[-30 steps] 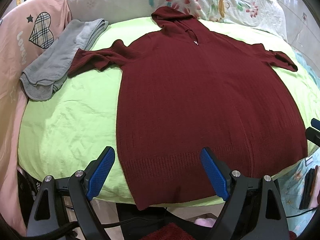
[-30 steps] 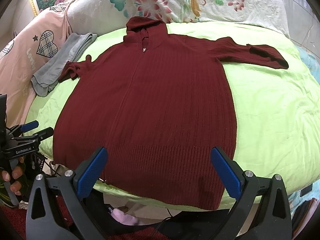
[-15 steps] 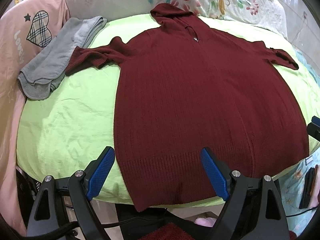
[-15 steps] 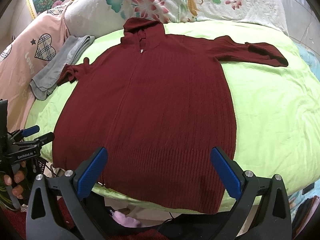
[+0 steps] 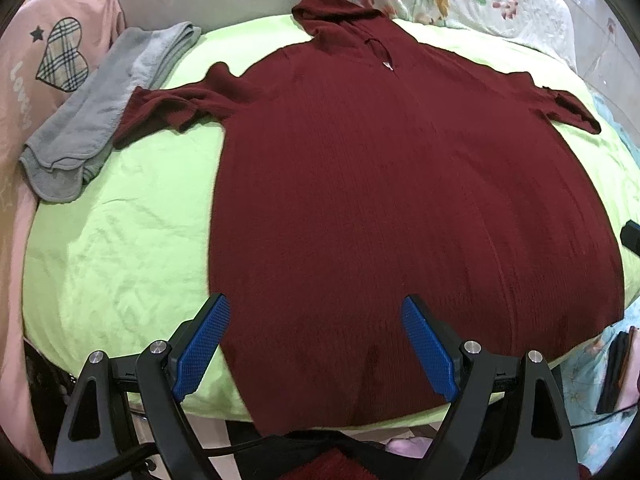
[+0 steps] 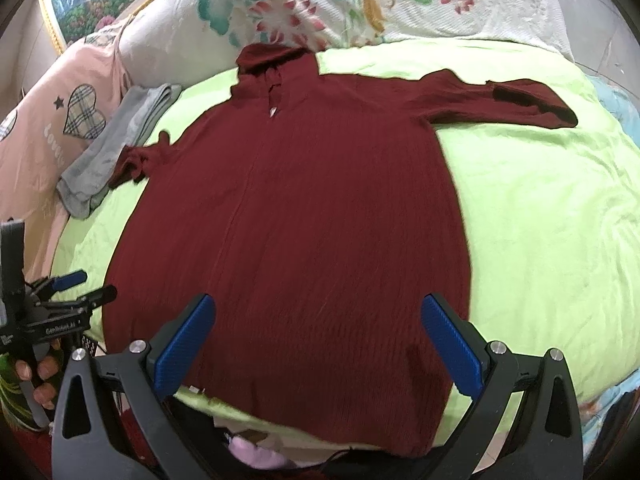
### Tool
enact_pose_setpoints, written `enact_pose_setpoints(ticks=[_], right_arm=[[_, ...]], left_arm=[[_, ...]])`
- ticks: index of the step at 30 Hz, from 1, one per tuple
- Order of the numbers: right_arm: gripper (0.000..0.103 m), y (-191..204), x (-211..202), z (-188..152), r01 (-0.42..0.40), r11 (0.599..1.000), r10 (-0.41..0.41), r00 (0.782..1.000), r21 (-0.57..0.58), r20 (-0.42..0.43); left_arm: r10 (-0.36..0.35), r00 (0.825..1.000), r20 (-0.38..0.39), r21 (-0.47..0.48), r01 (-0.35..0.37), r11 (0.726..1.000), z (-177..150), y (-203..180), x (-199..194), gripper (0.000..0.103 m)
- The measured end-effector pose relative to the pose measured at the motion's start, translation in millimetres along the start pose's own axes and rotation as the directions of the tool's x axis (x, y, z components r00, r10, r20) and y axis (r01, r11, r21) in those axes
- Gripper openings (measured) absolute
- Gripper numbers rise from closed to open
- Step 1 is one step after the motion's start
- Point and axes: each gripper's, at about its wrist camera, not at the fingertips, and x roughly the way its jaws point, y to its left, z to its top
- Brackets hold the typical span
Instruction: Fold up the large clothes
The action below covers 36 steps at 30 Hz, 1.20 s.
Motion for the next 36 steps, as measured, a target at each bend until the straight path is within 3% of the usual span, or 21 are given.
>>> enact_pose_setpoints(ticks=[7,11,14,17,19,29,31,33,35,36], right_arm=[[0.1,-42,9,48,0.045,0.998,-0.048,0.996,0.032,0.08],[0.093,-75,15,86,0.13,0.991,-0.131,0.985,0.015,0.117],[0.082,-110,22,121,0.178,0.984,-0.18,0.974,0.031,0.135],[0.072,-146,45,151,0.287,0.958,-0.288,0.952,0.029,0.105],[0.07,-163,68,162,0.323,0.947,-0.322,0.944,0.008,0.075],[0.069,-213,154,198,0.397,0.909,-0.404,0.914,-0.125,-0.033],[0.06,-222,168,201,0.404,0.905,-0.414,0.908,-0.135,-0.059],[0.027,-230,176,204,0.411,0.903,-0.423,0.902,-0.129,-0.086],[0.009,-238,174,207,0.404,0.911,-0.411,0.907,-0.083,-0.093],[0.007,-240,168,207,0.39,0.92,-0.392,0.916,-0.045,-0.086]], left_arm=[[0.003,1.0,0.023,0.026,-0.004,1.0,30,-6,13,0.088],[0.006,0.999,0.038,0.019,-0.007,1.0,52,-5,19,0.088],[0.004,0.999,0.049,0.0,-0.004,1.0,69,-3,22,0.088],[0.003,0.999,0.05,-0.014,-0.003,1.0,82,-1,26,0.089],[0.001,0.999,0.044,-0.018,-0.001,1.0,90,-2,31,0.09],[0.0,0.999,-0.047,-0.011,-0.001,1.0,104,-10,71,0.09],[0.004,0.998,-0.061,-0.005,-0.005,1.0,106,-12,78,0.09],[0.007,0.997,-0.078,-0.001,-0.007,1.0,106,-12,83,0.09],[0.007,0.996,-0.085,0.0,-0.007,1.0,106,-12,88,0.09],[0.007,0.996,-0.089,0.0,-0.007,1.0,107,-11,89,0.09]])
